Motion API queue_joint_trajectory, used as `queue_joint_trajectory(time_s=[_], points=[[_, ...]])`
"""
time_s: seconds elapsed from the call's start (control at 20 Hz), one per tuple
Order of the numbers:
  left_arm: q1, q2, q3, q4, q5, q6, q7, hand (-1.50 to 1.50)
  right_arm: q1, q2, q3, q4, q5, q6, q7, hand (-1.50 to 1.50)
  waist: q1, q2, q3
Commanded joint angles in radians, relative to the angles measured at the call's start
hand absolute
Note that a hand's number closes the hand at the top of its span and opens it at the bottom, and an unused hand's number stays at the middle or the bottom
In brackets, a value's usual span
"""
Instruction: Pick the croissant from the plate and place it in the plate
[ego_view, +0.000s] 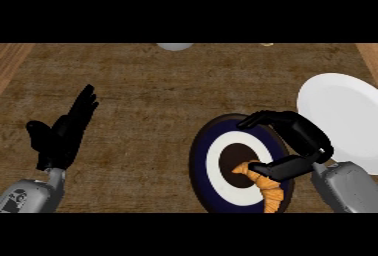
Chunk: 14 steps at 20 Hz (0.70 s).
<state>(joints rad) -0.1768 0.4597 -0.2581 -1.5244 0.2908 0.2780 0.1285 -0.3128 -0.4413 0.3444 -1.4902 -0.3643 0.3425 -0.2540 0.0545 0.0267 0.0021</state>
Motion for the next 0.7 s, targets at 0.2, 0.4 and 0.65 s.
queue_joint_trajectory(time_s=[0.2, 0.4, 0.65], points=[[-0.005, -0.041, 0.014, 0.105, 0.012, -0.021, -0.031, 0.00, -0.061, -0.130, 0.039, 0.326, 0.174, 0.405, -0.432, -1.50, -0.016, -0.007, 0.002], [-0.049, -0.019, 0.038, 0.134, 0.012, -0.036, -0.001, 0.00, -0.160, -0.160, 0.082, 0.428, 0.323, 0.382, -0.559, -1.50, -0.007, -0.008, 0.002], [-0.005, -0.004, 0.069, 0.145, 0.033, -0.090, -0.036, 0.00, -0.202, -0.169, 0.166, 0.490, 0.454, 0.300, -0.680, -1.50, -0.022, -0.016, 0.000]])
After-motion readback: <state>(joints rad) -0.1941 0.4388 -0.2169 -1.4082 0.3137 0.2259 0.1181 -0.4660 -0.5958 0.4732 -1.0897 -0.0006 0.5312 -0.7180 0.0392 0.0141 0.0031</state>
